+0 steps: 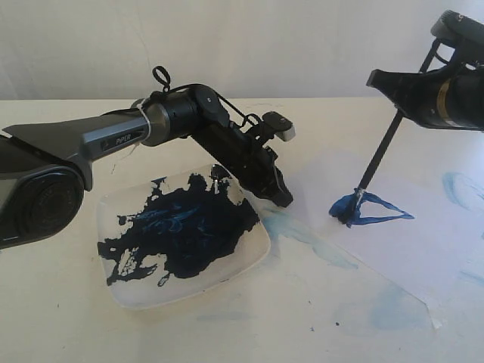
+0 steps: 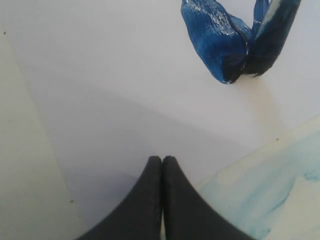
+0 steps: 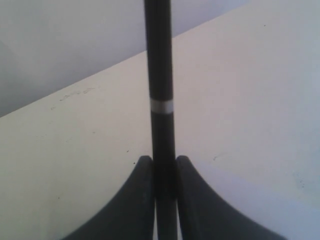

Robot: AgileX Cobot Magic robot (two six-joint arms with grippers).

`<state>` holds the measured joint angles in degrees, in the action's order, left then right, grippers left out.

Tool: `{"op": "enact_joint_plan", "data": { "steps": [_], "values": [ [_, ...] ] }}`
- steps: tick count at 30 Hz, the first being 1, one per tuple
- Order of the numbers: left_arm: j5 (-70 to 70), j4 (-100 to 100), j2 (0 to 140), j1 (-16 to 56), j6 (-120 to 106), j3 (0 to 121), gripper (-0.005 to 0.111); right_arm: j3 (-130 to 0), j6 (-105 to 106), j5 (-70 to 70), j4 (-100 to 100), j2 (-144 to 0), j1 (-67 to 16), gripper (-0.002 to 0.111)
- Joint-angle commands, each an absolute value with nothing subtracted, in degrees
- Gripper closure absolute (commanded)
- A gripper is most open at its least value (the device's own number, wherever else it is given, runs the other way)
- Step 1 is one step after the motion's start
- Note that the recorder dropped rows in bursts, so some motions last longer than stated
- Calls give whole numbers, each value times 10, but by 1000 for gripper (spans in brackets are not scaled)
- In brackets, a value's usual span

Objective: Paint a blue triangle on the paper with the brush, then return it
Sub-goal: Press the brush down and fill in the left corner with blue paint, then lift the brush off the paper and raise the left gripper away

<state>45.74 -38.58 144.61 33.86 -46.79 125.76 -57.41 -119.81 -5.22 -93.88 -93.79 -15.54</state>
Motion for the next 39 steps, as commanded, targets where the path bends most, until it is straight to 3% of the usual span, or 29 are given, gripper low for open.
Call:
{"op": "enact_joint_plan", "data": {
  "steps": [1, 39],
  "values": [
    [480, -394, 1445, 338, -466, 1258, 107, -566, -1186, -91, -947, -931, -156, 108],
    [480, -398, 1445, 338, -466, 1258, 107, -566, -1161, -143, -924, -871, -156, 108]
  ]
}}
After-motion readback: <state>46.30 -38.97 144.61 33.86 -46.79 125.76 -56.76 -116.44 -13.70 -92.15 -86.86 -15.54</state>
